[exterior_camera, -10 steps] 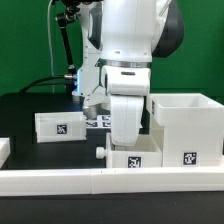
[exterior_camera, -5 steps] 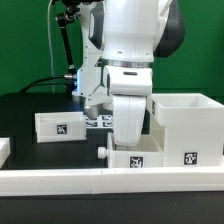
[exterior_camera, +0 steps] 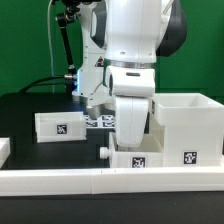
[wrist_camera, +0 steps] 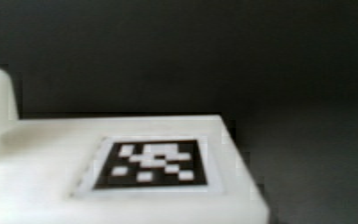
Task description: Assemble drawer
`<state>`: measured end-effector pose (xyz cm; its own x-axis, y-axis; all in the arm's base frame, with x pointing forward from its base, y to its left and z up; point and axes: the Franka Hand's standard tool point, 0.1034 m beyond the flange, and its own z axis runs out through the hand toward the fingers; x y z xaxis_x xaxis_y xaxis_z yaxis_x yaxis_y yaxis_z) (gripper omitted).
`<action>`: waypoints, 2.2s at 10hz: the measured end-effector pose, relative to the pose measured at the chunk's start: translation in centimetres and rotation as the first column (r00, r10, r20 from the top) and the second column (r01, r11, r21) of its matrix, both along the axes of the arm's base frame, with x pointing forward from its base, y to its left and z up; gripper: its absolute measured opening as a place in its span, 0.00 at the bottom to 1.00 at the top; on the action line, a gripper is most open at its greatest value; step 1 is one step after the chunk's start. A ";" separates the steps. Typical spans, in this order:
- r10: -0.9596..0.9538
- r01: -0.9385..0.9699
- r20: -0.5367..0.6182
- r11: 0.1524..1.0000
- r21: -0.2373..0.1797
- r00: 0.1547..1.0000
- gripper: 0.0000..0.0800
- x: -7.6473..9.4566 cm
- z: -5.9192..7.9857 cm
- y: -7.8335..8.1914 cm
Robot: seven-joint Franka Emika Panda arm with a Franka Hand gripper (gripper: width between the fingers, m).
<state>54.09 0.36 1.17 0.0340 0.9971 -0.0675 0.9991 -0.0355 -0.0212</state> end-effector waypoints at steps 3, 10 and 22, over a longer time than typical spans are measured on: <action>-0.009 0.009 0.000 1.000 0.000 1.000 0.05 0.0 0.0 -0.3; -0.023 0.023 0.021 1.000 0.006 1.000 0.05 0.4 -0.1 0.9; -0.098 0.098 0.015 0.995 -0.007 0.995 0.79 1.8 3.8 -0.5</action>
Offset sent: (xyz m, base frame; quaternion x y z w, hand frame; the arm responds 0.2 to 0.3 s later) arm 0.0000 0.0000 0.0000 0.0000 0.0000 0.0000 1.0000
